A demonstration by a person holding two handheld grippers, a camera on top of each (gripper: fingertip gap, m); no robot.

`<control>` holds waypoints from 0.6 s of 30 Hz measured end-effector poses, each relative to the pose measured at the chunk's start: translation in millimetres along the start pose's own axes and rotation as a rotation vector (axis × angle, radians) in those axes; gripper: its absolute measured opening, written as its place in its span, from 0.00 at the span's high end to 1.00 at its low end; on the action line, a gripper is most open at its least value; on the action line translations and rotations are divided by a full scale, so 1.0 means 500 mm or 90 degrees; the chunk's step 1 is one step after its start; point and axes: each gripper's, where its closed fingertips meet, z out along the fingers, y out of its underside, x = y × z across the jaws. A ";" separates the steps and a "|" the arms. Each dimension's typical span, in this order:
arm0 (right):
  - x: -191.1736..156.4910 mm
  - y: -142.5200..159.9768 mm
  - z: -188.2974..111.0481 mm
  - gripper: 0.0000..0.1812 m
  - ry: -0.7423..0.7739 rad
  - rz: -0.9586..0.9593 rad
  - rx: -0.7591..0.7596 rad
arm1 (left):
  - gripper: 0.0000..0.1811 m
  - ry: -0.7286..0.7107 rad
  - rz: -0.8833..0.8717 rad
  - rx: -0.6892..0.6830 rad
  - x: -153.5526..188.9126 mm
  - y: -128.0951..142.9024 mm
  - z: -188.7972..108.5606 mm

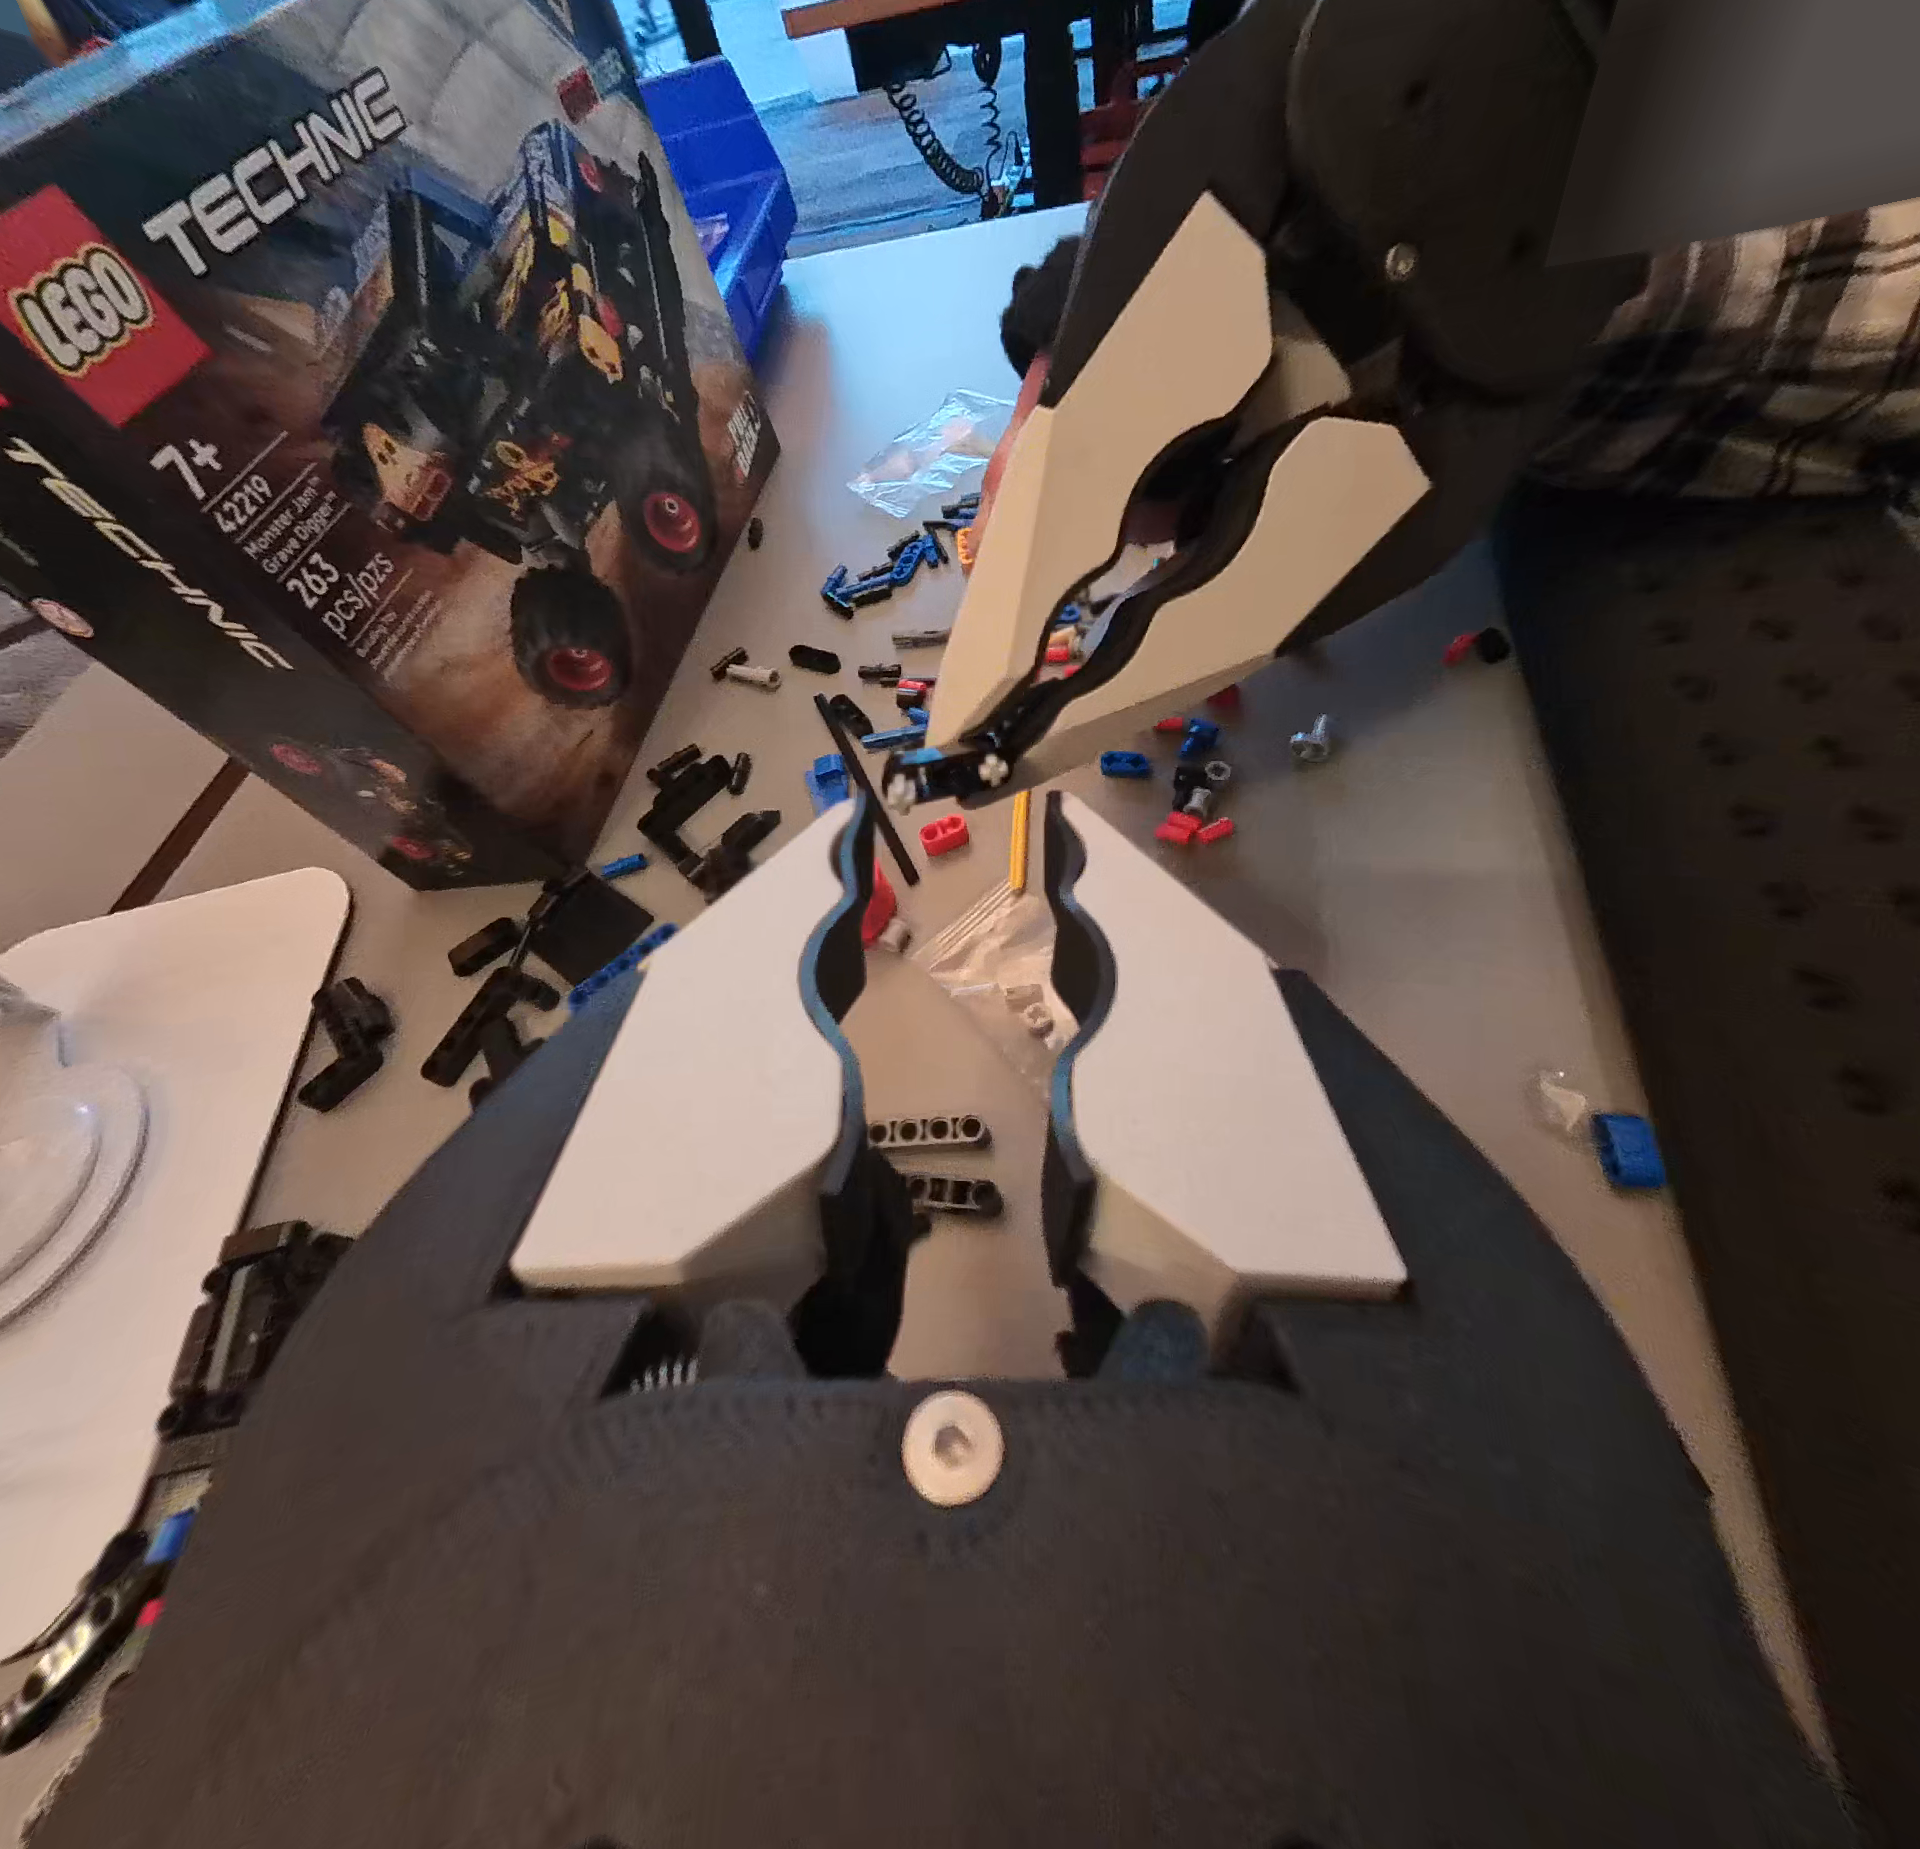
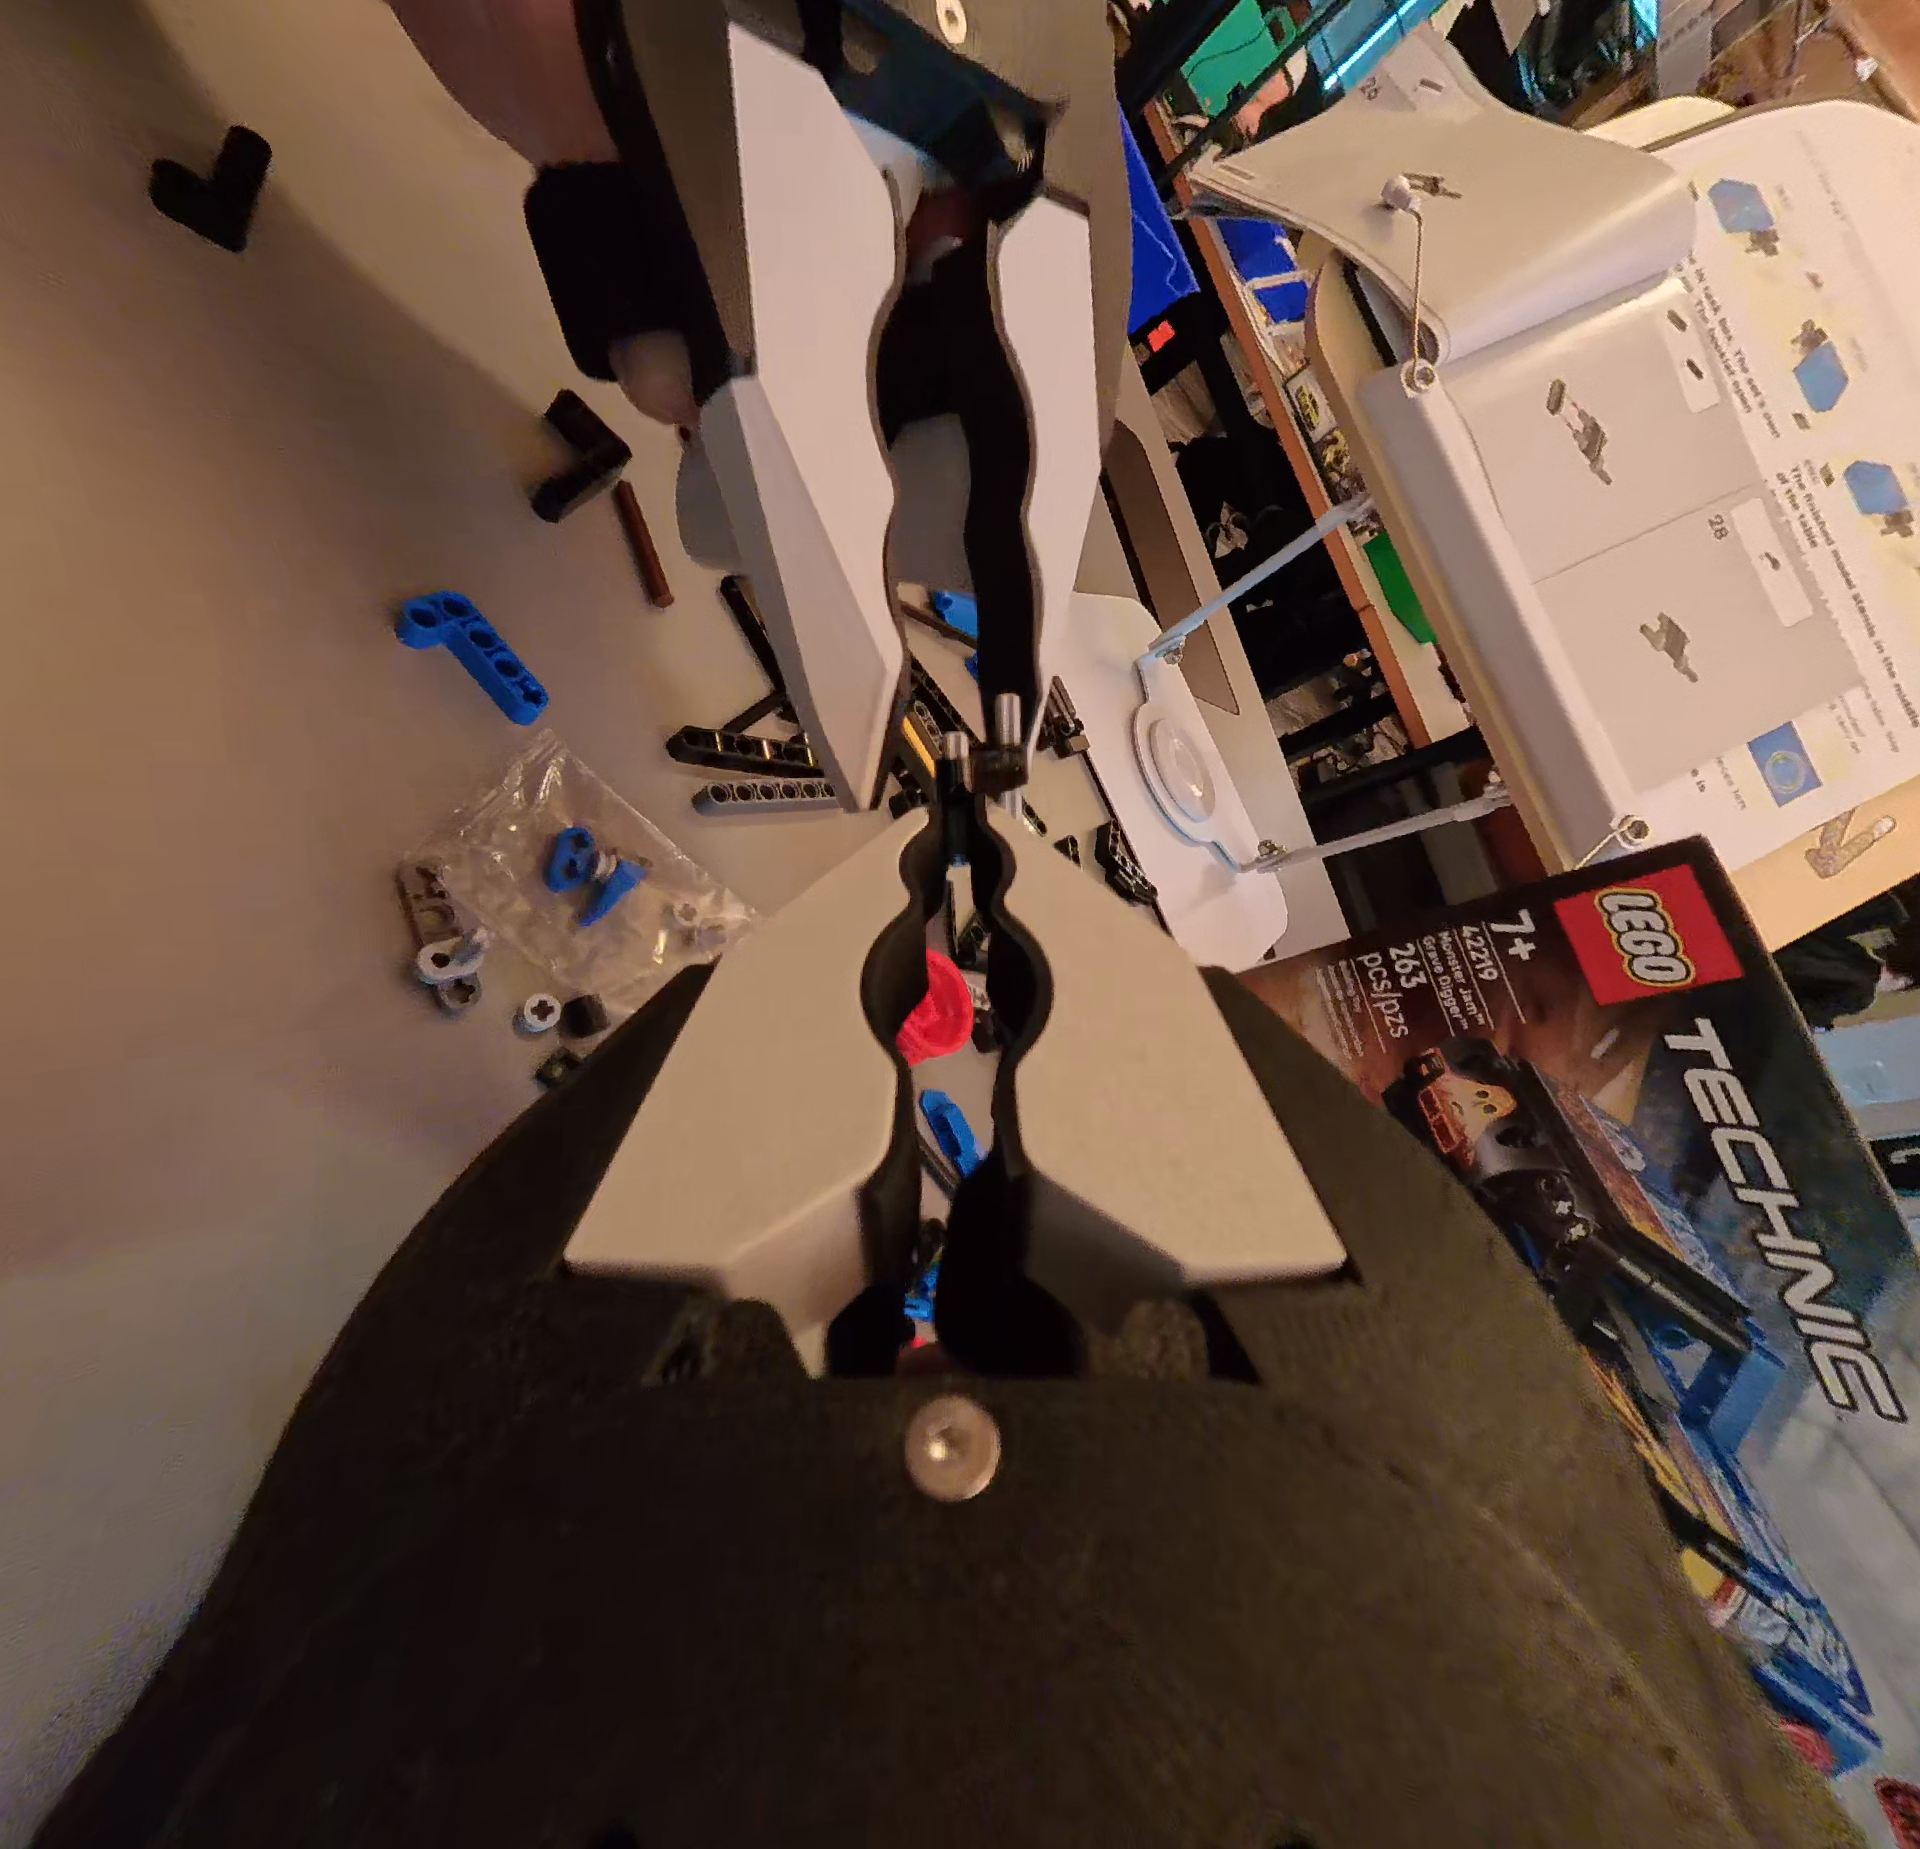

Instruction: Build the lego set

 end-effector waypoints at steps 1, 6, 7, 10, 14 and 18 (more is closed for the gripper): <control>-0.001 -0.004 0.000 0.99 -0.001 -0.001 0.005 | 0.85 0.003 0.002 0.000 0.003 0.001 0.002; -0.001 -0.017 -0.007 0.99 -0.019 0.038 0.040 | 0.88 0.023 -0.003 0.028 0.007 -0.010 -0.008; 0.000 -0.020 -0.010 0.99 -0.022 0.049 0.050 | 0.88 0.031 0.001 0.033 0.010 -0.012 -0.011; 0.011 -0.023 -0.016 0.99 -0.019 0.076 0.066 | 0.88 0.028 0.002 0.042 0.005 -0.016 -0.017; 0.008 -0.046 -0.028 0.98 -0.065 0.154 0.130 | 0.90 0.029 0.015 0.059 0.012 -0.027 -0.018; 0.005 -0.062 -0.049 0.99 -0.141 0.245 0.200 | 0.89 0.039 0.035 0.091 0.021 -0.047 -0.029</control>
